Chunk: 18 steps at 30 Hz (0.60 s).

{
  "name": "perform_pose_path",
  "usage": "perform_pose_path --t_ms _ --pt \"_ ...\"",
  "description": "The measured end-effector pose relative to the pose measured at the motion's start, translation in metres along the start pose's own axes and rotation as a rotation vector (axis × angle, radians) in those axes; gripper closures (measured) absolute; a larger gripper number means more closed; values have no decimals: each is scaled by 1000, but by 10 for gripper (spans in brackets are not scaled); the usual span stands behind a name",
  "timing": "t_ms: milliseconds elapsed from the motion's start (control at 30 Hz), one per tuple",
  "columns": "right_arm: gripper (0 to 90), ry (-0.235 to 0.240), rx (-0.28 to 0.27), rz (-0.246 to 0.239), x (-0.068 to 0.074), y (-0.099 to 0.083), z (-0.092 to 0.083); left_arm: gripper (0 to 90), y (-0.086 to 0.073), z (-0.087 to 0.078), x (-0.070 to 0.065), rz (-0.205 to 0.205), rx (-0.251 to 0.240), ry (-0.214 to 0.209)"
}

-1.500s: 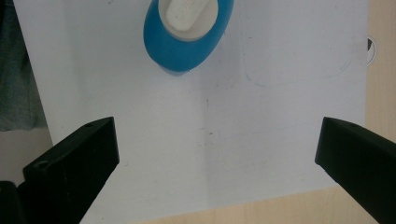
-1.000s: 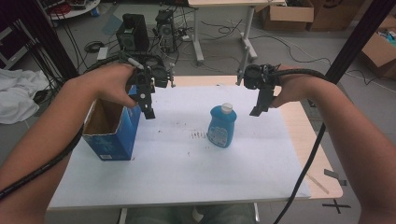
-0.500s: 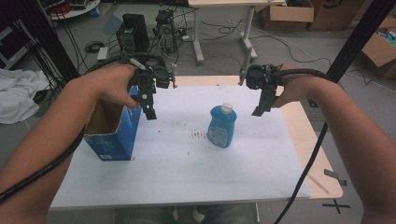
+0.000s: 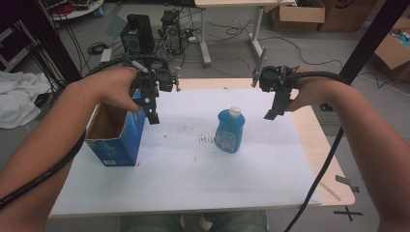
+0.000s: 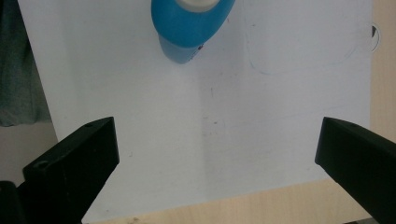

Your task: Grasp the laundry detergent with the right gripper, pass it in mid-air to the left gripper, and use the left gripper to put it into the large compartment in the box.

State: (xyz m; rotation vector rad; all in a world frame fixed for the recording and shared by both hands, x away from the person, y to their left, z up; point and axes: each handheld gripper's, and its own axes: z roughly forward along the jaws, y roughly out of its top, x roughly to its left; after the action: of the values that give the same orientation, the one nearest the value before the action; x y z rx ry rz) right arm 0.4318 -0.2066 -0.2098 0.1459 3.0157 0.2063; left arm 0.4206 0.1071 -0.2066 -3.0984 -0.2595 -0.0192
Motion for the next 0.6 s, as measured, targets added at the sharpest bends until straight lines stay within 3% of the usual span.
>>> perform_pose_path --t_ms 233,433,567,600 --pt "0 -2 -35 13 8 -13 6 1 -1 -2 -2 8 -2 6" --pt "0 -27 -104 46 18 -27 17 1 0 -7 -4 16 -11 14" --pt "0 -41 -186 77 25 -36 27 1 1 -8 -5 20 -13 15" --pt "0 -47 -230 90 28 -39 33 1 2 -8 -5 20 -15 16"
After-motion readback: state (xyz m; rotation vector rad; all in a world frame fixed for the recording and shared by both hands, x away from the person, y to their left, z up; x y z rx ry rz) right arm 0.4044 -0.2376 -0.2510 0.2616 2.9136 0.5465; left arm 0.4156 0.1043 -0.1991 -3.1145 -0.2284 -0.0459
